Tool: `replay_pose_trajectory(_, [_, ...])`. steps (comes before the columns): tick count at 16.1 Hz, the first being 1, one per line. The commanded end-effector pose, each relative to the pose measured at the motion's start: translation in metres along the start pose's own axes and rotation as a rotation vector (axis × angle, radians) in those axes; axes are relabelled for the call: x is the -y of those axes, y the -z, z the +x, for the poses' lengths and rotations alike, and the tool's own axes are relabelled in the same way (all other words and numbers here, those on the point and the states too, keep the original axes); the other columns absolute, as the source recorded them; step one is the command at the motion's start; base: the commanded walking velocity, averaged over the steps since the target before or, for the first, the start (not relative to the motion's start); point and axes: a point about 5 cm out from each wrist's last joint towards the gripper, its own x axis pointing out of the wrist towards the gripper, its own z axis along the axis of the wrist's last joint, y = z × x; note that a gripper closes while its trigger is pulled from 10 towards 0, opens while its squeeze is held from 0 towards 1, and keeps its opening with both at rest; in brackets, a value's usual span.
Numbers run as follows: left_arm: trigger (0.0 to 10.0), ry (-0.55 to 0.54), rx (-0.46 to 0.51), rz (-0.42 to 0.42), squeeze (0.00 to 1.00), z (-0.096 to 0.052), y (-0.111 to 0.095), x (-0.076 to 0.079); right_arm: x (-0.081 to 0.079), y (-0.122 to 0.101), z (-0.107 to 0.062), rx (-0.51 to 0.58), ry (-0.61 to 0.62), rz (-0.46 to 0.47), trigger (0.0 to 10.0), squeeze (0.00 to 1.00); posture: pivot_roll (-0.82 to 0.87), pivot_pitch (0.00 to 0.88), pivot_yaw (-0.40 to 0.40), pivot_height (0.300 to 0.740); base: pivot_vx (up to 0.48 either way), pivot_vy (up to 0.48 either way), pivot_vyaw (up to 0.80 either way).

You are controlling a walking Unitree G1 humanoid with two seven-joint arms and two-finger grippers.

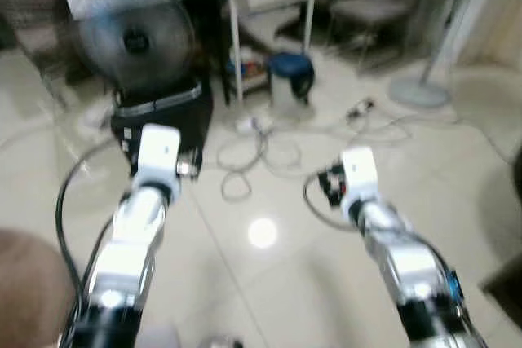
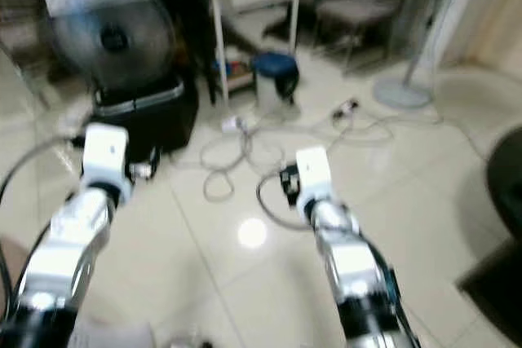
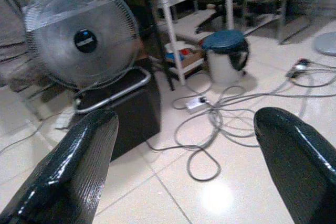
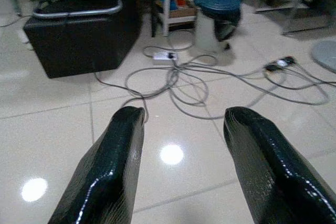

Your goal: Move the pillow to the sofa from floor

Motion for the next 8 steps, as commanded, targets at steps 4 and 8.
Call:
replay_pose_trajectory(4, [10.0,0.016,0.006,0.018,0.00,0.0024,-0.0013,0.0029,0.0010,-0.0035,0.0024,0.012,0.014,0.021,10.0,0.00,0.08,0.000,0.023,0.740,-0.291,0.000,0.00])
replay_pose_trajectory(8, [10.0,0.018,-0.002,0.017,0.00,0.0016,0.0018,0.0014,-0.0008,-0.0044,0.0021,0.010,0.014,0.084,10.0,0.00,0.08,0.000,0.030,0.740,-0.291,0.000,0.00])
